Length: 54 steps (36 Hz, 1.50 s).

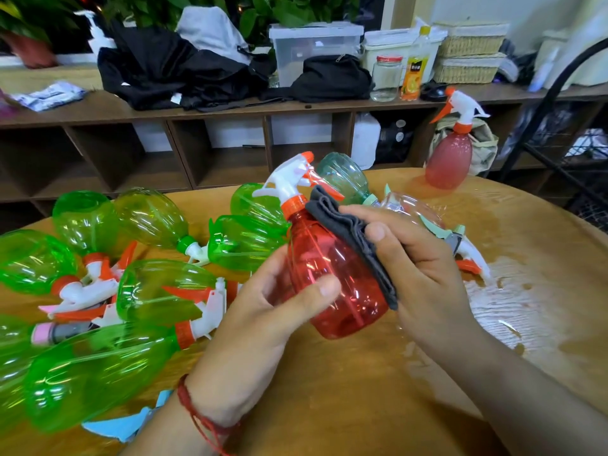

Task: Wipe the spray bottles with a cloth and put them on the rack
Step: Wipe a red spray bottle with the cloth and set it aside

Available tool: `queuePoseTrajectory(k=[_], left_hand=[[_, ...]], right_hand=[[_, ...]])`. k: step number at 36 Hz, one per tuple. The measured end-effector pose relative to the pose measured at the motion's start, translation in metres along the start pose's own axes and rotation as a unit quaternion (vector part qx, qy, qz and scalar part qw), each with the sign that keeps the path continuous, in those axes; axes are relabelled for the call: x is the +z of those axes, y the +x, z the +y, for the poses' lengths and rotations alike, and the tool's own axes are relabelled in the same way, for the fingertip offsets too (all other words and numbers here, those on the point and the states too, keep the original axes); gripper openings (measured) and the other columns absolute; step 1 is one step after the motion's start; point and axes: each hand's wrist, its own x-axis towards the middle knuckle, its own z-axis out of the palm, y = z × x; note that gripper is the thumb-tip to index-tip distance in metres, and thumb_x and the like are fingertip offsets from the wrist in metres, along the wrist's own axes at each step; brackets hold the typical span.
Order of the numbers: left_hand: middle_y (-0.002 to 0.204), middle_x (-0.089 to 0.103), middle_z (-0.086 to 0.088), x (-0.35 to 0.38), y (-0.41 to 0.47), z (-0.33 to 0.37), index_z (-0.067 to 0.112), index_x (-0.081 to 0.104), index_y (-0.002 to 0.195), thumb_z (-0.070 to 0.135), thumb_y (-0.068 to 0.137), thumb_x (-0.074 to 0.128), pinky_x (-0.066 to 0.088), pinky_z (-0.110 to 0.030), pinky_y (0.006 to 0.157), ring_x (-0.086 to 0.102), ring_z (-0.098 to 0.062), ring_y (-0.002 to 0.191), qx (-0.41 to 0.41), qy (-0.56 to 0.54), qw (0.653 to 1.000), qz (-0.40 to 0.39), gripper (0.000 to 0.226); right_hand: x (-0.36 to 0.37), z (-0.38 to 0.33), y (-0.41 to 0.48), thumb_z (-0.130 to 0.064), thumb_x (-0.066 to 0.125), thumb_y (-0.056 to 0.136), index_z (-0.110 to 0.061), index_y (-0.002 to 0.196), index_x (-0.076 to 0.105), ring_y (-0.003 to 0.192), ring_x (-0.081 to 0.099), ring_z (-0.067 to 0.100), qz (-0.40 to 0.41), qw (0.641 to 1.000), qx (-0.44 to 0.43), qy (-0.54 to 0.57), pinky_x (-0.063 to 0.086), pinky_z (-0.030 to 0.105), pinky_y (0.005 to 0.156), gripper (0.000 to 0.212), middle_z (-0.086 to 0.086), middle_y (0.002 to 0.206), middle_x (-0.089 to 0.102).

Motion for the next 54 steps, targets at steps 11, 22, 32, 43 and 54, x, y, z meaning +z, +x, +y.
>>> queuePoseTrajectory(k=[11, 22, 32, 43, 54], left_hand=[[0.131, 0.074, -0.011, -0.003, 0.003, 0.003, 0.017, 0.070, 0.135, 0.028, 0.086, 0.077, 0.059, -0.050, 0.101, 0.070, -0.029, 0.123, 0.002, -0.071, 0.992, 0.099, 0.050], [0.140, 0.067, -0.022, -0.004, 0.006, 0.008, 0.001, 0.055, 0.146, 0.026, 0.095, 0.068, 0.056, -0.053, 0.107, 0.065, -0.038, 0.131, 0.081, -0.153, 0.976, 0.134, 0.059], [0.131, 0.074, -0.006, 0.003, 0.005, 0.004, 0.016, 0.060, 0.138, 0.026, 0.087, 0.086, 0.048, -0.054, 0.114, 0.069, -0.026, 0.126, 0.179, -0.064, 0.960, 0.205, 0.057], [0.123, 0.078, 0.004, 0.003, 0.002, 0.012, 0.007, 0.055, 0.140, 0.013, 0.079, 0.077, 0.054, -0.014, 0.090, 0.074, -0.008, 0.110, 0.232, 0.058, 0.949, 0.204, 0.066], [0.138, 0.069, -0.009, -0.015, 0.009, 0.013, 0.019, 0.057, 0.144, 0.034, 0.092, 0.079, 0.044, -0.064, 0.116, 0.065, -0.035, 0.131, 0.232, 0.034, 0.951, 0.202, 0.058]], right_hand=[[-0.002, 0.001, 0.000, -0.021, 0.070, 0.101, -0.009, 0.131, 0.072, 0.130, 0.063, 0.024, -0.063, 0.971, -0.152, -0.174, 0.047, 0.038, 0.109, 0.032, 0.001, 0.141, 0.066], [0.005, -0.003, 0.000, -0.019, 0.072, 0.095, -0.024, 0.120, 0.075, 0.122, 0.069, 0.013, 0.044, 0.998, -0.031, -0.022, 0.053, 0.026, 0.102, 0.026, -0.008, 0.124, 0.076], [0.026, -0.015, -0.008, -0.013, 0.040, 0.113, -0.021, 0.137, 0.068, 0.128, 0.066, 0.011, 0.005, 0.953, 0.197, 0.231, 0.052, 0.031, 0.106, 0.038, -0.005, 0.131, 0.075], [0.019, -0.014, -0.003, -0.006, 0.049, 0.108, -0.014, 0.140, 0.066, 0.124, 0.069, 0.025, 0.040, 0.927, 0.213, 0.305, 0.060, 0.036, 0.098, 0.038, 0.008, 0.132, 0.074], [0.017, -0.013, -0.002, -0.013, 0.069, 0.090, -0.018, 0.106, 0.083, 0.093, 0.076, 0.019, 0.029, 0.942, 0.231, 0.240, 0.062, 0.030, 0.081, 0.022, 0.010, 0.104, 0.080]])
